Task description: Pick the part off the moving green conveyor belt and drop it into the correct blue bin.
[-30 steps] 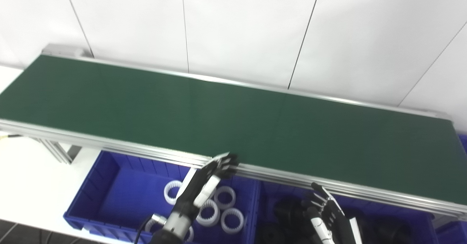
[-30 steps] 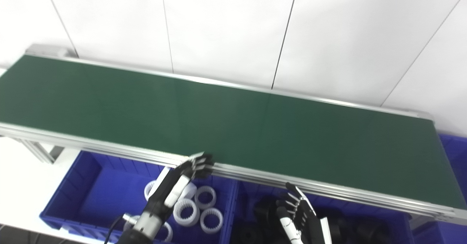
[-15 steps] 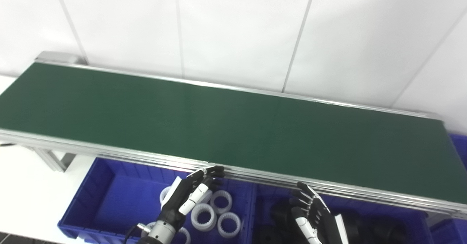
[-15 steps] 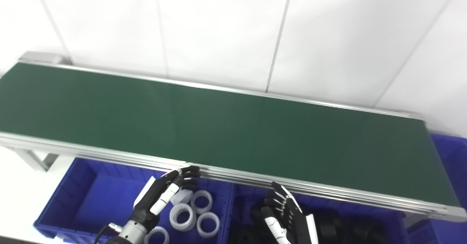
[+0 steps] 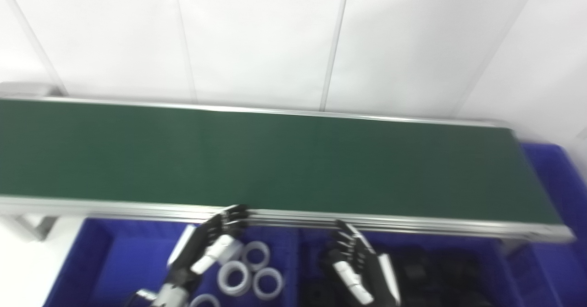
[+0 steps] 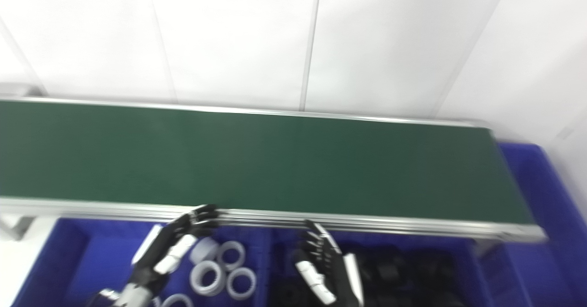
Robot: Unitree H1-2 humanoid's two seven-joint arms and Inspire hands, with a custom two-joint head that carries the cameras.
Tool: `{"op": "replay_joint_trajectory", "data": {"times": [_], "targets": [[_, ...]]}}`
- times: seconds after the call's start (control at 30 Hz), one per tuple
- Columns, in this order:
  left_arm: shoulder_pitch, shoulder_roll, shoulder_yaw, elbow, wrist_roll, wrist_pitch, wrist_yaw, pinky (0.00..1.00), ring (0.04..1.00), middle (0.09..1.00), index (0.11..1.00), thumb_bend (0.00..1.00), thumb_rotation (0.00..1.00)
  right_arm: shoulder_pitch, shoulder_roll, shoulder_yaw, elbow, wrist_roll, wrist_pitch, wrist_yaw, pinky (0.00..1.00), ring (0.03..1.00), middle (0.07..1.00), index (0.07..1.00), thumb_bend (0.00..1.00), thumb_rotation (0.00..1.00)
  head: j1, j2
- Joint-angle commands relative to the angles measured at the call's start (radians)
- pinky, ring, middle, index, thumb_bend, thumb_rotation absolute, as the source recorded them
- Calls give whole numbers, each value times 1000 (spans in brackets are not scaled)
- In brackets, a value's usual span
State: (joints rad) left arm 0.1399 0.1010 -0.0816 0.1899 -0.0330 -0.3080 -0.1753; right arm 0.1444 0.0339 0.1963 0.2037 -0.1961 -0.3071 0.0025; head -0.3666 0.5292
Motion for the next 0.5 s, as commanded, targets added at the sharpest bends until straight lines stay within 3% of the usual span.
{"op": "replay_joint_trajectory", "data": {"times": [0.0, 0.33, 0.47], "targets": [[-25, 9, 6, -10, -18, -40, -12, 740, 744, 793, 802, 604, 785, -23, 21, 8, -9, -10, -63, -19, 670, 737, 788, 873, 599, 728, 7, 4], [-20, 16, 9, -12, -21, -42, -12, 715, 727, 774, 779, 647, 725, -20, 19, 14, -8, -10, -74, -30, 660, 734, 785, 879, 593, 747, 42, 26], [-15, 13, 4, -40, -20, -21, -11, 714, 721, 769, 776, 659, 703, -16, 11, 12, -34, -4, -60, -22, 655, 731, 783, 879, 598, 754, 64, 68]]}}
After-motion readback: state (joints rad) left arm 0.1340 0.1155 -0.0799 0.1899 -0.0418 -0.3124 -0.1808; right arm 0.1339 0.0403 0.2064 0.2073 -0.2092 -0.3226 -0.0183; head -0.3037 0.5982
